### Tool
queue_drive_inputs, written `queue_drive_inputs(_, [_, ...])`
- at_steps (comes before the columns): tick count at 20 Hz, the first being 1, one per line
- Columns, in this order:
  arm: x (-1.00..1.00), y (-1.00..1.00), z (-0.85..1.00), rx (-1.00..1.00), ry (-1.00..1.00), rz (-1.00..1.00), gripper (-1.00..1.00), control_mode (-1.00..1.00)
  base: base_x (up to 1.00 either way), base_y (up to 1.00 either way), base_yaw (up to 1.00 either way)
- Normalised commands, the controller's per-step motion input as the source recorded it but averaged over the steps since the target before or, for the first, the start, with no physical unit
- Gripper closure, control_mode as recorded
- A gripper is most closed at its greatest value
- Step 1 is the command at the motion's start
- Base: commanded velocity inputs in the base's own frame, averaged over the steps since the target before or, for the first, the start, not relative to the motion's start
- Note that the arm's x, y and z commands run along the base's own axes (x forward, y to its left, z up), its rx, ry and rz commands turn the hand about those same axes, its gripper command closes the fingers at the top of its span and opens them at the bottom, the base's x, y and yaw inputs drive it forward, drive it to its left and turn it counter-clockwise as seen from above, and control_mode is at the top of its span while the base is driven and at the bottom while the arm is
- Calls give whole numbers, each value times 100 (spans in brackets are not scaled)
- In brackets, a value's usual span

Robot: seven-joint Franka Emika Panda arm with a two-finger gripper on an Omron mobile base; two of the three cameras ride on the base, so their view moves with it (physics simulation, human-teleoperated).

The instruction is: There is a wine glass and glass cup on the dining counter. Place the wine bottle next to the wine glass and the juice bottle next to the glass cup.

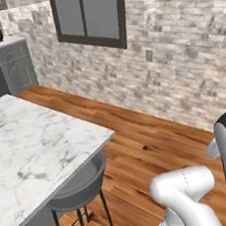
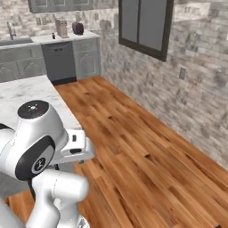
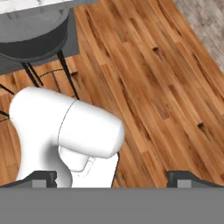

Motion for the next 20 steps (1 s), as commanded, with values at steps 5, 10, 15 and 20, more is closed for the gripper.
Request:
queue_drive_inputs(5, [0,0,0,0,0,0,-100,100,37,-46,-17])
queue_drive_inputs(10, [0,0,0,0,0,0,-100,100,70,-34,-3])
queue_drive_inputs(15, [0,0,0,0,0,0,-100,100,82,-32,0])
queue_drive_inputs(20, [0,0,0,0,0,0,-100,100,88,-25,11])
